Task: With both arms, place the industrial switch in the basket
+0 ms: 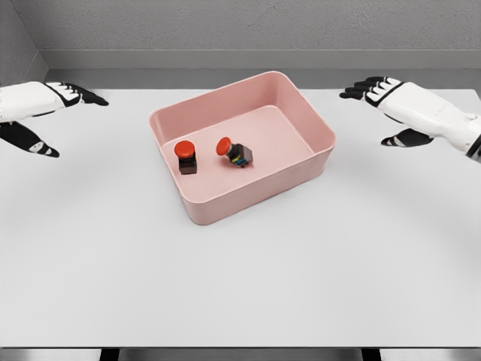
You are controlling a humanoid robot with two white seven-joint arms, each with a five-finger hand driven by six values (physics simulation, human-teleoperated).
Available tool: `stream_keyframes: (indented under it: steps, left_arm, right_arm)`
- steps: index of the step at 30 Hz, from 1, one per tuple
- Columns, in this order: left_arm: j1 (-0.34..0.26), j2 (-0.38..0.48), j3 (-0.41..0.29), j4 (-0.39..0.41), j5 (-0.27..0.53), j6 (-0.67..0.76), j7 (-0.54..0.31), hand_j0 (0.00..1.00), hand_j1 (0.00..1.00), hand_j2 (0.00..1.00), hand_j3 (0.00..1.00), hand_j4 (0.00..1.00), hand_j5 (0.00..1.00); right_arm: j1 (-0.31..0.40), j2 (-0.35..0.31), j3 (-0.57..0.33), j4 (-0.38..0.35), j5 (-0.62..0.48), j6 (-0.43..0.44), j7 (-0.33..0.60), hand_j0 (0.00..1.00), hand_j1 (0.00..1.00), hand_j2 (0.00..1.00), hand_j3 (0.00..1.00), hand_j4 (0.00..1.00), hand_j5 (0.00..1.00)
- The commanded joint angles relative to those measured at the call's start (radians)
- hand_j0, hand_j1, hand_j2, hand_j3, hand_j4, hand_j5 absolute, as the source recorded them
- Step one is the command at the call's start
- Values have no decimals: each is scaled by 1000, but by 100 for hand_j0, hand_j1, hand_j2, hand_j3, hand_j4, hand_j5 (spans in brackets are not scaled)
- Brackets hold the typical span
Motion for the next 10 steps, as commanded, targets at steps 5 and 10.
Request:
stream_keyframes:
  steps: [5, 10]
  left_arm:
    - [5, -22, -2, 1, 12, 1, 2, 100, 100, 100, 100, 100, 100]
    - [9, -32, -2, 3, 10, 1, 1, 100, 100, 100, 100, 100, 100]
  right_arm:
    - [35, -34, -82, 23, -10, 2, -5, 100, 100, 100, 100, 100, 100]
    - [35, -32, -81, 23, -8, 2, -5, 100, 100, 100, 100, 100, 100]
